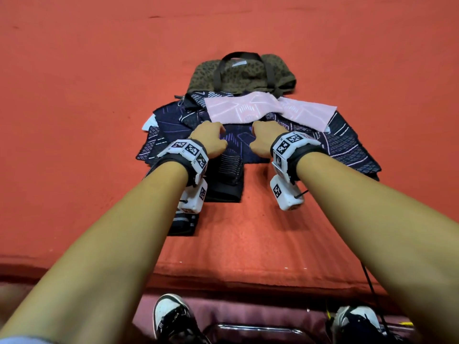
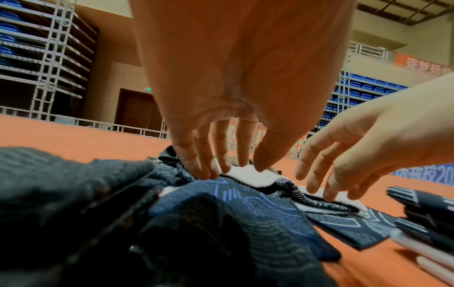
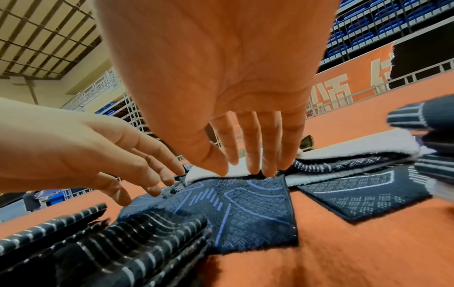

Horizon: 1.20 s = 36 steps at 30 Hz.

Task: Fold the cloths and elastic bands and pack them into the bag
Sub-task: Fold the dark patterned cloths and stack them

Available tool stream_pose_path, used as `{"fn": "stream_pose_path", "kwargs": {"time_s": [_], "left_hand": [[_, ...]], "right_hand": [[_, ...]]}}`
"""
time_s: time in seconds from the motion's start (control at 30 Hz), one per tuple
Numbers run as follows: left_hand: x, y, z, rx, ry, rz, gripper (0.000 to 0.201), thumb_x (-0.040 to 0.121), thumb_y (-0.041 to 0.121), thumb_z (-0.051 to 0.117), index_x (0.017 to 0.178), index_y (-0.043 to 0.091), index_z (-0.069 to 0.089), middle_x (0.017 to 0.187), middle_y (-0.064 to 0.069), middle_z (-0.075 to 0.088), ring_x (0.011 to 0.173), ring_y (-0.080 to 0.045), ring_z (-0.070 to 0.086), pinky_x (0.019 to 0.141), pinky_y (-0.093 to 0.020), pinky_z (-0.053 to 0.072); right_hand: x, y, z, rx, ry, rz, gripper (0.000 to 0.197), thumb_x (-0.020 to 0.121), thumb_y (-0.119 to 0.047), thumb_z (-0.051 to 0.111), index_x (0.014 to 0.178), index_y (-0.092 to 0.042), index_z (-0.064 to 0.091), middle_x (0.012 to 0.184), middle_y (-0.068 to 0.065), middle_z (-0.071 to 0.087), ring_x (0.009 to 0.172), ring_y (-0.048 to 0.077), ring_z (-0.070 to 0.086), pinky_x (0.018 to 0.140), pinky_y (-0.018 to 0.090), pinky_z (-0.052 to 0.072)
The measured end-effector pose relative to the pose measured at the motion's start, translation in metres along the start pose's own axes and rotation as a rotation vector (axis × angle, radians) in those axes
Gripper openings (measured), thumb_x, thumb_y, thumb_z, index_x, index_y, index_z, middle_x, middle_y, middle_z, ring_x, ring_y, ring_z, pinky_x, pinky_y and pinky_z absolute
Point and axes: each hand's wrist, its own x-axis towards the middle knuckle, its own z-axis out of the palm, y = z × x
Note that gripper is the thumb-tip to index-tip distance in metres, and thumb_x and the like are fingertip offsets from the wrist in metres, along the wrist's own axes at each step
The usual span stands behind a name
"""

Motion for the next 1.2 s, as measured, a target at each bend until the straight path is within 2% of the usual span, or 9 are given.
{"fn": "stream_pose_path", "kwargs": {"time_s": [0.27,0.37,0.53,0.63,0.73,0.8,0.87,1.03,1.2], "left_hand": [[0.02,-0.01,0.008,0.044,-0.05,-0.061,0.05,0.089,0.024,0.06,0.136,0.009,0.051,0.131,-0.021,0.048,0.117,-0.038,0.053,0.099,-0.037,0.043],[0.027,-0.012,0.013,0.054,-0.072,-0.092,0.051,0.088,0.026,0.061,0.136,0.011,0.05,0.132,-0.021,0.045,0.118,-0.04,0.051,0.102,-0.042,0.044],[0.035,-0.02,0.017,0.039,-0.113,-0.148,0.059,0.087,0.029,0.063,0.141,0.019,0.044,0.136,-0.019,0.045,0.119,-0.039,0.052,0.101,-0.045,0.046],[0.037,-0.023,0.02,0.027,-0.128,-0.118,0.061,0.085,0.024,0.066,0.142,0.021,0.043,0.133,-0.016,0.053,0.117,-0.036,0.055,0.098,-0.044,0.048],[0.037,-0.022,0.022,0.021,-0.099,-0.099,0.061,0.082,0.019,0.068,0.138,0.023,0.046,0.131,-0.013,0.055,0.118,-0.034,0.055,0.098,-0.046,0.048],[0.037,-0.019,0.022,0.002,-0.077,-0.084,0.058,0.081,0.014,0.066,0.135,0.024,0.048,0.132,-0.01,0.056,0.12,-0.032,0.054,0.101,-0.049,0.046],[0.037,-0.015,0.021,-0.027,-0.044,-0.056,0.056,0.08,0.01,0.062,0.133,0.023,0.051,0.132,-0.009,0.058,0.121,-0.031,0.054,0.102,-0.049,0.045],[0.037,0.003,0.017,-0.132,0.057,0.036,0.054,0.078,0.002,0.057,0.128,0.021,0.058,0.127,-0.007,0.063,0.119,-0.029,0.057,0.101,-0.038,0.046],[0.035,0.035,0.01,-0.251,0.079,0.149,0.048,0.08,0.0,0.058,0.123,0.02,0.062,0.116,-0.006,0.066,0.102,-0.026,0.061,0.091,-0.031,0.049]], "right_hand": [[0.025,-0.005,0.009,0.004,-0.044,0.007,0.034,0.087,-0.021,0.057,0.116,-0.005,0.053,0.118,0.018,0.058,0.098,0.035,0.059,0.07,0.034,0.042],[0.031,-0.005,0.01,0.001,-0.049,0.009,0.033,0.087,-0.023,0.058,0.115,-0.006,0.053,0.118,0.018,0.058,0.098,0.034,0.058,0.069,0.033,0.041],[0.036,0.001,0.019,-0.043,-0.074,0.016,0.035,0.086,-0.023,0.057,0.115,-0.004,0.052,0.12,0.021,0.055,0.102,0.037,0.057,0.074,0.035,0.043],[0.032,0.008,0.026,-0.097,-0.133,0.039,0.032,0.093,-0.025,0.054,0.117,-0.004,0.052,0.124,0.019,0.054,0.107,0.036,0.054,0.075,0.034,0.04],[0.03,0.011,0.04,-0.113,-0.185,0.07,0.026,0.096,-0.022,0.052,0.116,-0.007,0.05,0.133,0.019,0.042,0.118,0.04,0.048,0.092,0.04,0.041],[0.029,0.007,0.042,-0.088,-0.162,0.135,0.034,0.091,-0.025,0.059,0.118,-0.006,0.052,0.138,0.022,0.036,0.116,0.044,0.049,0.091,0.042,0.043],[0.026,0.005,0.039,-0.059,-0.143,0.164,0.03,0.091,-0.02,0.059,0.116,-0.004,0.055,0.138,0.022,0.035,0.115,0.043,0.051,0.094,0.042,0.045],[0.025,0.011,0.029,0.013,-0.045,0.129,0.025,0.092,-0.01,0.054,0.114,0.0,0.057,0.135,0.021,0.04,0.114,0.036,0.053,0.091,0.037,0.045],[0.019,0.011,0.009,0.025,0.026,0.093,0.028,0.091,-0.01,0.056,0.117,-0.001,0.057,0.135,0.02,0.043,0.115,0.034,0.053,0.092,0.037,0.045]]}}
